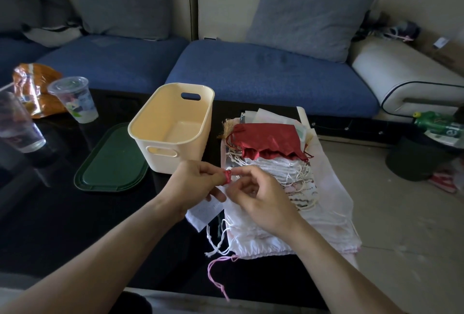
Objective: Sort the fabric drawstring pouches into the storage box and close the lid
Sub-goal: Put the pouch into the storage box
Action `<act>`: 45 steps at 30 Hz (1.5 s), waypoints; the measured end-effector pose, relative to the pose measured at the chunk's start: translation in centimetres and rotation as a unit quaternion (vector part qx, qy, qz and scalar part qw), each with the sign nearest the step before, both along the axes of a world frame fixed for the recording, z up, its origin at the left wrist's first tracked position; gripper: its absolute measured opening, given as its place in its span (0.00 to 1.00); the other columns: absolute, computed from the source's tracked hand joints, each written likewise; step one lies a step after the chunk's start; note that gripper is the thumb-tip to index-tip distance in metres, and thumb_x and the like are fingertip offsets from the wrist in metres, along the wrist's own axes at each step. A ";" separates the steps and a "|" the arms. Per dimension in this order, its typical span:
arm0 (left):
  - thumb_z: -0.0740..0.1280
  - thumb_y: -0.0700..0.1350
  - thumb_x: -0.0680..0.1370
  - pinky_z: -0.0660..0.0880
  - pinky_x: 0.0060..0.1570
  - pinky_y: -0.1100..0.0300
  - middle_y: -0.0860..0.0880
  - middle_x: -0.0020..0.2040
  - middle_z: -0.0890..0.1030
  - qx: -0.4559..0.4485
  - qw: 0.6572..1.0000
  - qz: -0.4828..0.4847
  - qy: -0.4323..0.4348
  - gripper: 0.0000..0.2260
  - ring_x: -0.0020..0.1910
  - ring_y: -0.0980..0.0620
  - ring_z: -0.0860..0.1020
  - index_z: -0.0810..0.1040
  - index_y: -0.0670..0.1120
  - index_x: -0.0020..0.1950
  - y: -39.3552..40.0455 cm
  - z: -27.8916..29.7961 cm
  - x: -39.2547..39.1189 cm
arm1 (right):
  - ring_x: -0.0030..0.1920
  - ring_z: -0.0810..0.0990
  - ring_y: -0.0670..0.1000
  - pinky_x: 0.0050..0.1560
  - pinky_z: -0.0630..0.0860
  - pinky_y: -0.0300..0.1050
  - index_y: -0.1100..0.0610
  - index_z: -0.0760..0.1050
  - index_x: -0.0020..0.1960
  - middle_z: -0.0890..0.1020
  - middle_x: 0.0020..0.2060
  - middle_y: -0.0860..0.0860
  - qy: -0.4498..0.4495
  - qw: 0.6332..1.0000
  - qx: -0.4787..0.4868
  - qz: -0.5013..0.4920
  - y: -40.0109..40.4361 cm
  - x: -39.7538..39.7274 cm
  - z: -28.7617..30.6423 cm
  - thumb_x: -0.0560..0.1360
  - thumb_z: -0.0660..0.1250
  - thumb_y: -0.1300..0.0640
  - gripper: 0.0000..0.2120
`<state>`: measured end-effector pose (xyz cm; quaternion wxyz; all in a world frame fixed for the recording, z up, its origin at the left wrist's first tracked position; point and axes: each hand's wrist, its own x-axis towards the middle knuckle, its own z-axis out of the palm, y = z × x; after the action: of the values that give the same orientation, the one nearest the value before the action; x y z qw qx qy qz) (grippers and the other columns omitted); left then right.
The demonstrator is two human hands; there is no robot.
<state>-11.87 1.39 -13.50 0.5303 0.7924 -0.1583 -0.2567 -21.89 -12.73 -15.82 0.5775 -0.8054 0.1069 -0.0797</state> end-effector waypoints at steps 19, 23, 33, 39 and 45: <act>0.62 0.45 0.84 0.75 0.32 0.56 0.45 0.37 0.86 -0.016 1.000 -0.007 -0.014 0.06 0.33 0.44 0.84 0.73 0.43 0.55 -0.4 0.3 -0.7 | 0.38 0.82 0.53 0.46 0.80 0.55 0.57 0.82 0.42 0.84 0.36 0.51 -0.017 0.999 0.008 -0.044 0.1 0.7 0.7 0.73 0.74 0.46 0.13; 0.60 0.44 0.84 0.75 0.31 0.56 0.45 0.34 0.85 -0.013 1.000 -0.018 -0.015 0.06 0.33 0.45 0.84 0.72 0.42 0.56 -0.5 0.4 -0.9 | 0.40 0.81 0.49 0.45 0.79 0.54 0.55 0.79 0.36 0.82 0.37 0.49 -0.071 0.996 -0.055 -0.026 0.0 0.8 0.1 0.73 0.76 0.49 0.13; 0.62 0.43 0.83 0.76 0.31 0.59 0.49 0.34 0.84 -0.018 0.990 0.037 -0.135 0.03 0.27 0.51 0.80 0.73 0.46 0.50 -0.9 -0.2 -1.0 | 0.30 0.75 0.43 0.33 0.73 0.40 0.56 0.76 0.34 0.81 0.30 0.48 -0.083 0.990 -0.081 -0.076 0.4 0.8 0.2 0.69 0.76 0.61 0.10; 0.61 0.40 0.83 0.74 0.32 0.59 0.47 0.37 0.84 -0.100 0.980 0.089 -0.145 0.03 0.32 0.48 0.81 0.73 0.45 0.50 -1.2 -0.2 -0.4 | 0.31 0.75 0.48 0.33 0.71 0.41 0.55 0.77 0.53 0.81 0.32 0.56 -0.064 0.988 0.095 -0.101 0.3 1.1 0.5 0.75 0.69 0.64 0.09; 0.60 0.39 0.83 0.73 0.31 0.61 0.44 0.37 0.84 -0.142 0.973 0.112 -0.144 0.03 0.32 0.47 0.80 0.72 0.41 0.52 -1.5 -0.3 -0.5 | 0.39 0.79 0.43 0.43 0.73 0.38 0.53 0.82 0.37 0.83 0.36 0.49 -0.020 0.999 0.026 -0.006 0.0 1.3 0.9 0.77 0.63 0.58 0.13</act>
<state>-12.39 -0.09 -13.82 0.6346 0.7501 -0.1782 -0.0532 -20.61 -12.77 -14.88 0.5998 -0.7878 0.1019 -0.0965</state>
